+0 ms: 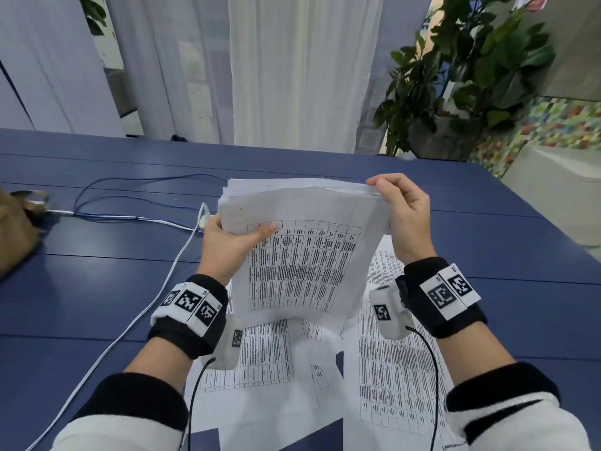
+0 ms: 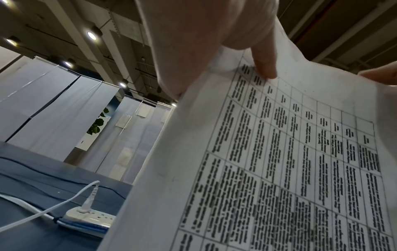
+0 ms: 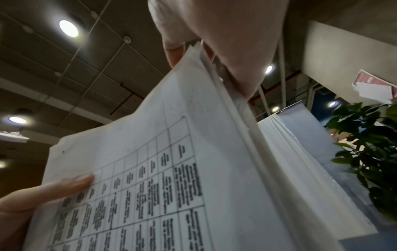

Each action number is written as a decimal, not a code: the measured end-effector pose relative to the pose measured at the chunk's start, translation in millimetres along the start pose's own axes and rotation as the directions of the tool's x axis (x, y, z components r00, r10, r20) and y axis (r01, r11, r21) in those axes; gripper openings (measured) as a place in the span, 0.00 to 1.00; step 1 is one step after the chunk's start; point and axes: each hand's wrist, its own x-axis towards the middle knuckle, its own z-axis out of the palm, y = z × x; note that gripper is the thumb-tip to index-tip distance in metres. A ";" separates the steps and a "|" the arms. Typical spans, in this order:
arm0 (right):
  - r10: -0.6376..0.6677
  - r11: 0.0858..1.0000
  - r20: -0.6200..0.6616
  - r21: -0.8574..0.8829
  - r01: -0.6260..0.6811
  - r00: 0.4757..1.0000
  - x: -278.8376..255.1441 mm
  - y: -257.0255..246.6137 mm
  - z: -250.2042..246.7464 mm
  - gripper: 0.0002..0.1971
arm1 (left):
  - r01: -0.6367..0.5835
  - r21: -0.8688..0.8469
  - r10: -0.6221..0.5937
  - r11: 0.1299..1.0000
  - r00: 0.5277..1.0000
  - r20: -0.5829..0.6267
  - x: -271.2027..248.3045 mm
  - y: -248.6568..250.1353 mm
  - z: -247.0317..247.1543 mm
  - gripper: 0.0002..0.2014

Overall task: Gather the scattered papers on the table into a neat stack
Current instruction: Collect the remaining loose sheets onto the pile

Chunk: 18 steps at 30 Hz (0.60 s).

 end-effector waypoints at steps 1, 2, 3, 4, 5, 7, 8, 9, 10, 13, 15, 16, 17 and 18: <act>-0.006 0.999 0.012 0.032 0.006 1.000 -0.6 2.6 -3.1 0.08 | -0.004 -0.002 0.004 1.000 1.000 -0.007 0.6 0.3 0.4 0.19; -0.006 0.997 0.027 0.073 0.004 1.000 -1.5 7.2 -7.2 0.15 | -0.002 -0.004 0.002 1.000 1.000 -0.019 0.9 1.0 0.5 0.20; 0.009 0.991 0.056 0.131 -0.017 0.998 -3.3 13.3 -11.7 0.24 | -0.004 -0.014 0.003 1.000 0.999 -0.034 1.4 1.5 0.7 0.21; 0.046 0.983 0.096 0.172 -0.062 0.994 -6.8 21.5 -15.8 0.32 | -0.014 -0.034 0.012 0.999 0.998 -0.055 1.2 1.3 0.9 0.23; 0.114 0.978 0.138 0.158 -0.135 0.984 -11.6 31.8 -18.6 0.38 | -0.033 -0.059 0.028 0.998 0.996 -0.079 1.3 -0.7 1.2 0.25; 0.309 0.950 0.188 -0.006 -0.313 0.932 -25.5 54.1 -19.5 0.34 | -0.067 -0.076 0.059 0.995 0.993 -0.099 -1.3 -8.7 1.8 0.34; 0.401 0.916 0.189 -0.099 -0.389 0.896 -32.3 64.5 -17.5 0.27 | -0.055 -0.058 0.050 0.997 0.995 -0.083 -3.8 -16.3 1.7 0.38; 0.465 0.884 0.175 -0.153 -0.442 0.868 -38.5 73.9 -15.2 0.19 | -0.014 -0.027 0.012 1.000 0.999 -0.052 -8.0 -24.4 0.9 0.40; 0.499 0.864 0.150 -0.163 -0.476 0.854 -42.5 82.7 -13.1 0.13 | 0.052 0.019 -0.052 0.998 0.999 -0.015 -13.4 -31.8 -0.7 0.39; 0.462 0.886 0.100 -0.073 -0.457 0.881 -45.0 89.2 -3.9 0.11 | 0.224 0.166 -0.235 0.960 0.971 0.045 -22.8 -45.5 -5.1 0.24; 0.395 0.919 0.093 -0.036 -0.393 0.914 -41.0 82.7 1.9 0.13 | 0.203 0.162 -0.208 0.966 0.978 0.018 -20.8 -39.6 -4.1 0.18; 0.365 0.931 0.084 -0.018 -0.365 0.927 -38.5 77.2 3.9 0.14 | 0.169 0.139 -0.169 0.976 0.985 -0.013 -18.3 -32.7 -2.7 0.16; 0.338 0.940 0.073 0.007 -0.340 0.938 -35.1 72.0 4.8 0.14 | 0.131 0.113 -0.127 0.985 0.991 -0.041 -14.6 -25.5 -1.8 0.13; 0.318 0.947 0.063 0.038 -0.320 0.946 -32.0 67.6 4.3 0.14 | 0.096 0.093 -0.092 0.991 0.995 -0.048 -11.5 -19.8 -2.2 0.09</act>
